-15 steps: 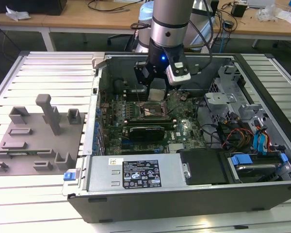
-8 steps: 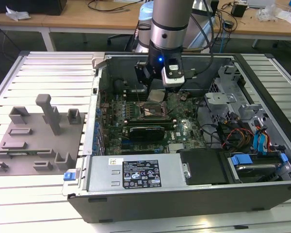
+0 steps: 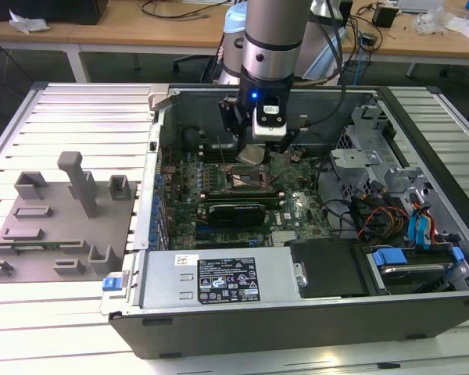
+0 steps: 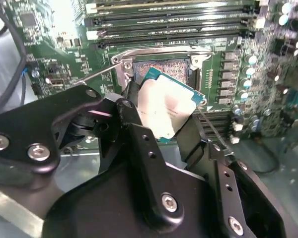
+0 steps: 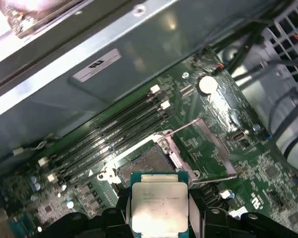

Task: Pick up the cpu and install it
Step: 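Place the cpu into insertion slot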

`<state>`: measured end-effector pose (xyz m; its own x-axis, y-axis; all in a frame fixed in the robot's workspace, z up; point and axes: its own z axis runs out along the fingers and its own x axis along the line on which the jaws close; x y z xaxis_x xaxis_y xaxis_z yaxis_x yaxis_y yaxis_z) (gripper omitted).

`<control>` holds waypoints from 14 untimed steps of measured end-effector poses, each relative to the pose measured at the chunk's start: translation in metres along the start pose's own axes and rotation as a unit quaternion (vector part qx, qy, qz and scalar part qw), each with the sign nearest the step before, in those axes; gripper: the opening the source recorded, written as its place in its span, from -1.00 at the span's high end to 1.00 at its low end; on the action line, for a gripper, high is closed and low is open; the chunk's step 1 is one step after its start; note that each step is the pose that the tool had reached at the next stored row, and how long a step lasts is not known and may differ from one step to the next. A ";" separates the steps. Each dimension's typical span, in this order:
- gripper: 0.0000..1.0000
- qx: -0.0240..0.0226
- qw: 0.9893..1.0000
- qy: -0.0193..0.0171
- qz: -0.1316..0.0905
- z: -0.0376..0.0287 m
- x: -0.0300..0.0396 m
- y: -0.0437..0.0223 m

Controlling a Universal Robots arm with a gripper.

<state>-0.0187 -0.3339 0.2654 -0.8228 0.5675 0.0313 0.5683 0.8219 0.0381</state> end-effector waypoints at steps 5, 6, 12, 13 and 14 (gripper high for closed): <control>-0.09 -0.002 0.998 -0.003 0.066 0.0005 0.0000 0.0000; -0.09 -0.002 0.997 -0.003 0.074 0.0005 0.0000 0.0000; -0.09 -0.005 0.989 -0.006 0.146 0.0009 0.0000 0.0000; -0.09 -0.005 0.988 -0.006 0.154 0.0009 0.0000 0.0000; -0.09 -0.005 0.986 -0.006 0.165 0.0010 0.0000 0.0000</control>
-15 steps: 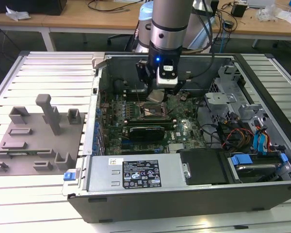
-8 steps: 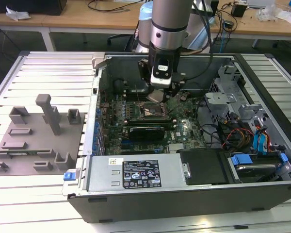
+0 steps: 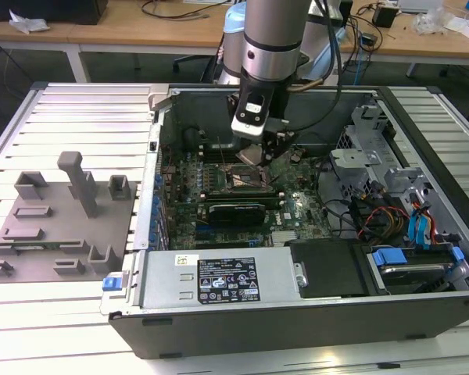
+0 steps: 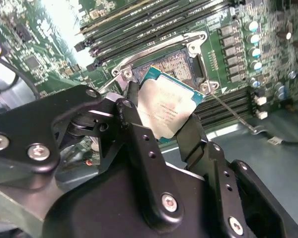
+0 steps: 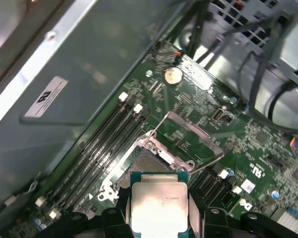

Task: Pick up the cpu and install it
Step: 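Place the cpu into insertion slot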

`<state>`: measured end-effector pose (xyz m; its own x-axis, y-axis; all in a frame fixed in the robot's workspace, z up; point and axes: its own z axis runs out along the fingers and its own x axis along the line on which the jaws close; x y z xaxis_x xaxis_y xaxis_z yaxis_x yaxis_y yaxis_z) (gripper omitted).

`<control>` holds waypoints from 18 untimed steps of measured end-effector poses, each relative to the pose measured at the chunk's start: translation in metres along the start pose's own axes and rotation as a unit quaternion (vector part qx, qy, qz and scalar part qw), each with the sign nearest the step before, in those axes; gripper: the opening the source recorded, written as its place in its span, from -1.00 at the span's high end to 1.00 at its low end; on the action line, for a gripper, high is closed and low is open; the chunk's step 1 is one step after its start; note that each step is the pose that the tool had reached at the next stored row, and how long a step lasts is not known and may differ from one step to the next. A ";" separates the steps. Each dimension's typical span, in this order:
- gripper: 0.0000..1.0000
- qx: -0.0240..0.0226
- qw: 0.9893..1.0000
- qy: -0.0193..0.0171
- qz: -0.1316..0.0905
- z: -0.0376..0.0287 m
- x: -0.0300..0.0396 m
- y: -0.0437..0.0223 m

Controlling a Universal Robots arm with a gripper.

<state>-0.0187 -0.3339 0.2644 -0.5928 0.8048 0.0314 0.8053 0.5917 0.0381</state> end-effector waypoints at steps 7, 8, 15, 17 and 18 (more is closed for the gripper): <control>-0.09 -0.002 0.998 -0.002 0.065 0.0004 0.0000 0.0000; -0.09 -0.002 0.997 -0.003 0.078 0.0005 0.0000 0.0000; -0.09 -0.005 0.987 -0.006 0.159 0.0010 0.0000 0.0000; -0.09 -0.006 0.984 -0.007 0.179 0.0012 0.0000 0.0000; -0.09 -0.006 0.982 -0.007 0.190 0.0013 0.0000 0.0000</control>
<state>-0.0187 -0.3339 0.2631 -0.2484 0.9682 0.0314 0.9682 0.2472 0.0381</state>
